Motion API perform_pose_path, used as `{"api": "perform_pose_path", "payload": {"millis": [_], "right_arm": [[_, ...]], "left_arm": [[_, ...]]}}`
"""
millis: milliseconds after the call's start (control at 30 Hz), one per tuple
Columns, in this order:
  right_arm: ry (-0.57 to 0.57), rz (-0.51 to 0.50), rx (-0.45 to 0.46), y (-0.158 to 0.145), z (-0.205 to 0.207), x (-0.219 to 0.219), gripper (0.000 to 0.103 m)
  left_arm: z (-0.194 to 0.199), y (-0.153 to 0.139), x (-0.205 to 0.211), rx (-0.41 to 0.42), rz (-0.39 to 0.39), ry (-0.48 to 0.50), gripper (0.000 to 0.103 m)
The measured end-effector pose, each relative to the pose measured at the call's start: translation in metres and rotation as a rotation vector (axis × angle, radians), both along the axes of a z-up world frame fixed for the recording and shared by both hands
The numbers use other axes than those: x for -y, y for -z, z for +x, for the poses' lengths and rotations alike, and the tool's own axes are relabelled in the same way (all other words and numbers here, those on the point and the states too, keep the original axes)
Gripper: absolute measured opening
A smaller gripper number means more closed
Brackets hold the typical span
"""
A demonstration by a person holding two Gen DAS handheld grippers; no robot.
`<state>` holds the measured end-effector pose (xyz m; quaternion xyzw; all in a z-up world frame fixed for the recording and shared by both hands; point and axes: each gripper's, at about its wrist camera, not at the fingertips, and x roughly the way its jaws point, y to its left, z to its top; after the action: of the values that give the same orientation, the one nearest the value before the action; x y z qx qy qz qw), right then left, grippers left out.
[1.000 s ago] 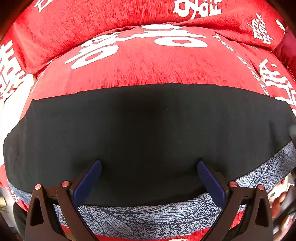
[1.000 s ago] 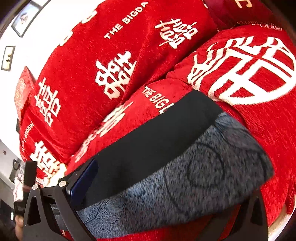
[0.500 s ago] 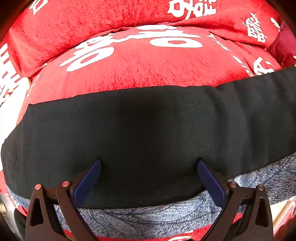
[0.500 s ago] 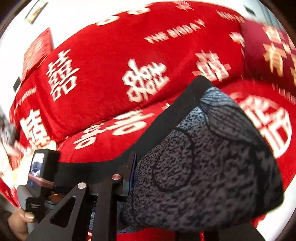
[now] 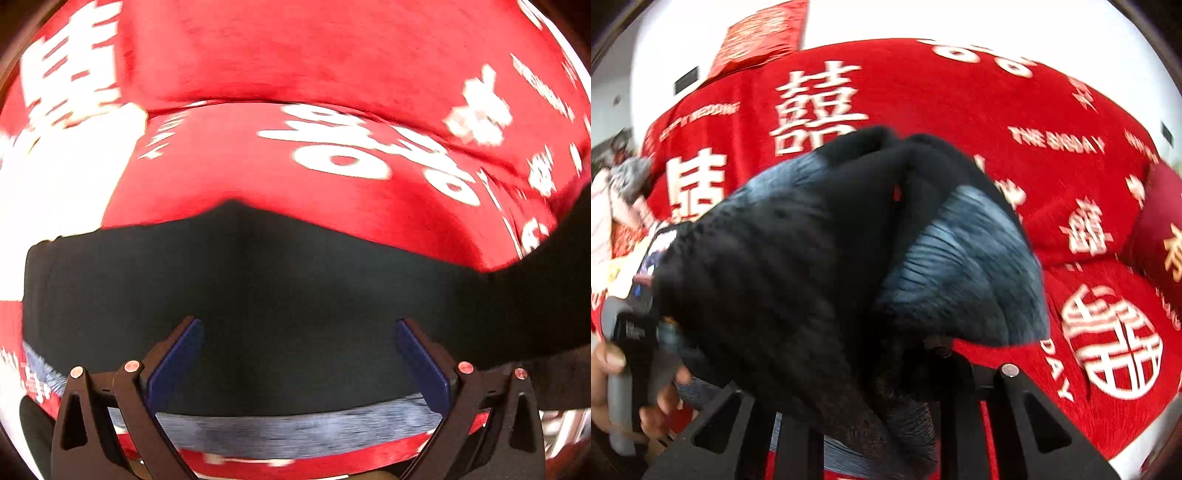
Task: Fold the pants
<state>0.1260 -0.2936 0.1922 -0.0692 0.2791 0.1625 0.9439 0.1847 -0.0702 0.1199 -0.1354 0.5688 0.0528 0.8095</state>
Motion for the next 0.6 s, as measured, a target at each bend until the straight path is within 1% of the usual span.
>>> {"api": "perform_pose_path", "payload": {"millis": [67, 100, 133, 267, 333, 433, 533, 600], "right_arm": [[-0.04, -0.061, -0.01, 0.015, -0.002, -0.034, 0.022], [-0.05, -0.084, -0.013, 0.023, -0.004, -0.043, 0.022], [-0.067, -0.138, -0.023, 0.039, -0.005, -0.064, 0.022], [-0.123, -0.278, -0.073, 0.088, -0.008, -0.119, 0.022], [-0.135, -0.392, -0.078, 0.116, -0.011, -0.147, 0.022], [-0.108, -0.497, -0.09, 0.139, -0.013, -0.167, 0.022], [-0.135, -0.551, -0.081, 0.141, -0.024, -0.176, 0.043], [-0.184, -0.572, -0.076, 0.132, -0.037, -0.18, 0.073]], "left_arm": [[-0.011, 0.005, -0.026, -0.002, -0.011, -0.05, 0.103], [-0.016, 0.01, -0.037, -0.008, -0.017, -0.071, 0.103], [-0.022, 0.016, -0.048, -0.021, -0.024, -0.089, 0.103], [-0.041, 0.033, -0.077, -0.053, -0.034, -0.137, 0.103], [-0.047, 0.037, -0.09, -0.051, -0.034, -0.161, 0.103], [-0.051, 0.038, -0.1, -0.041, -0.053, -0.173, 0.103], [-0.052, 0.035, -0.105, -0.032, -0.055, -0.178, 0.103], [-0.051, 0.032, -0.109, -0.025, -0.07, -0.187, 0.103]]}}
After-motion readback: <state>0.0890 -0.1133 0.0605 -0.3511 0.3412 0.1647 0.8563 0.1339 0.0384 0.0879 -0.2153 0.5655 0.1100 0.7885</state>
